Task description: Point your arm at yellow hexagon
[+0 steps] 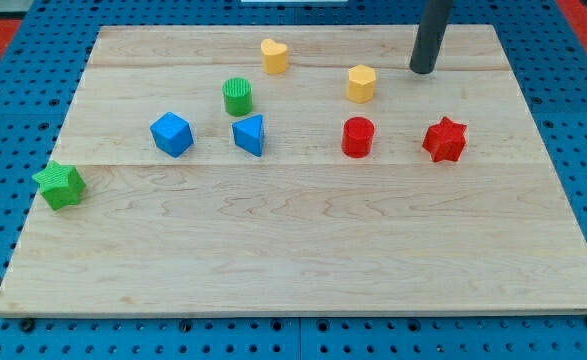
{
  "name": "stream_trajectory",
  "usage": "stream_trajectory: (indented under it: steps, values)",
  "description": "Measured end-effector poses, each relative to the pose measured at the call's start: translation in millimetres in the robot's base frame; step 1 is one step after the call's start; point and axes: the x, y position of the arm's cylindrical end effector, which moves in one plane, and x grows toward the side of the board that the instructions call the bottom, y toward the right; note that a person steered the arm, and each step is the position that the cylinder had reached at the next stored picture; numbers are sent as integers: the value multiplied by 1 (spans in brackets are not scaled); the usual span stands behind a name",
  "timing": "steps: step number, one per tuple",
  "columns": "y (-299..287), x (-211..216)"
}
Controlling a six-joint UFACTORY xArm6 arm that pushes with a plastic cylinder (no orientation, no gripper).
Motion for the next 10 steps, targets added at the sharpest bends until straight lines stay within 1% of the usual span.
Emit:
stream_trajectory:
  steps: [1, 3, 5, 6, 7, 8, 10]
  values:
    - [0, -26]
    - [51, -27]
    - [72, -27]
    - [74, -10]
    - [54, 6]
    - [21, 14]
    - [-8, 21]
